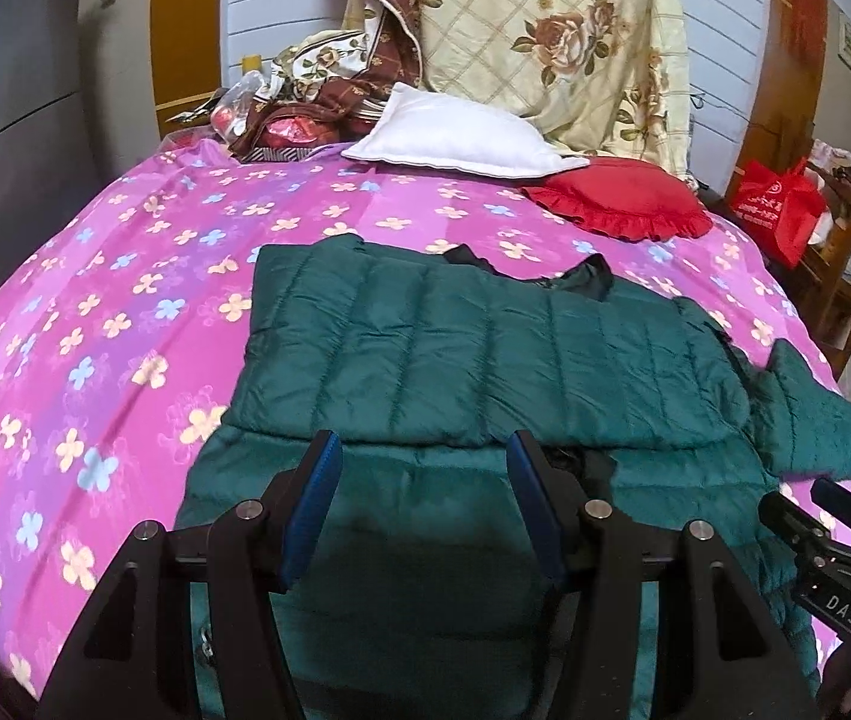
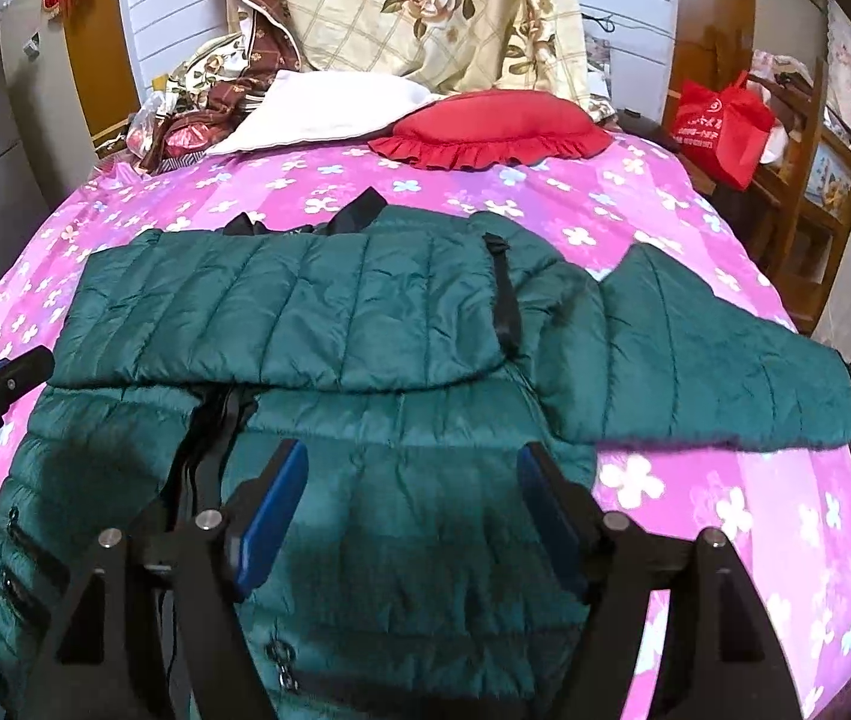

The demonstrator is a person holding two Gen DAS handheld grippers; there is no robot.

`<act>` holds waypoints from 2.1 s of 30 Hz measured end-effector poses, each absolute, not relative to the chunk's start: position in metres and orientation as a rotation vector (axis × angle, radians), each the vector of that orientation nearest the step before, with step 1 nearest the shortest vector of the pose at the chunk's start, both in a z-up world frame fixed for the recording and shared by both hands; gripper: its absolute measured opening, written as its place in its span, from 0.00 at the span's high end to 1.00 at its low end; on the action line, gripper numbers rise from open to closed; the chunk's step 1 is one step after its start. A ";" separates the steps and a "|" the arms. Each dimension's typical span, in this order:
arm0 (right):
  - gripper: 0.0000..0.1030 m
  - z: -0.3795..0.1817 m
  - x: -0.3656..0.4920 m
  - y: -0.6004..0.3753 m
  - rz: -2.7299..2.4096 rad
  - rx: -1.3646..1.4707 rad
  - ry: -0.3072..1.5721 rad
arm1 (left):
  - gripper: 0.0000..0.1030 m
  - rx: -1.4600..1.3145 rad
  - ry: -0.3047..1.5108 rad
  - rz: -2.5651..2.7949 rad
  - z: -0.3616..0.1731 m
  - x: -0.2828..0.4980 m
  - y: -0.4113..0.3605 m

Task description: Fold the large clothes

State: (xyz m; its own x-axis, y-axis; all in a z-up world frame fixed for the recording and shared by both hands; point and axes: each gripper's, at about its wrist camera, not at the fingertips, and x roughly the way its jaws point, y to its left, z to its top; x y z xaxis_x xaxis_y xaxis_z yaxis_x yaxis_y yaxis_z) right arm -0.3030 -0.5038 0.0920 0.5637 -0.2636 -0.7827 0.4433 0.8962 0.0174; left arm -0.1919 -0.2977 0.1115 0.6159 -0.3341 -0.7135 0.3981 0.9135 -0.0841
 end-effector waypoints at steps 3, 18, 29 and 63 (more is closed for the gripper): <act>0.26 0.091 -0.312 -0.503 -0.423 0.230 0.881 | 0.66 0.094 0.809 -0.427 0.111 -0.203 -0.303; 0.26 0.084 -0.357 -0.528 -0.478 0.279 0.879 | 0.66 0.138 0.821 -0.475 0.105 -0.244 -0.340; 0.25 0.079 -0.381 -0.553 -0.508 0.308 0.876 | 0.66 0.170 0.829 -0.505 0.100 -0.262 -0.376; 0.24 0.069 -0.420 -0.681 -0.711 0.391 0.844 | 0.66 0.168 0.870 -0.569 0.084 -0.269 -0.430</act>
State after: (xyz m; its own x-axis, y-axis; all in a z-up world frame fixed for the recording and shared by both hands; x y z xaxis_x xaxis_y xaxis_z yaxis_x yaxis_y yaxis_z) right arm -0.4199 -0.6811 0.0685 0.4576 -0.4124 -0.7877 0.7062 0.7068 0.0401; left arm -0.2692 -0.4302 0.0842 0.5074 -0.4031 -0.7616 0.5359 0.8397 -0.0873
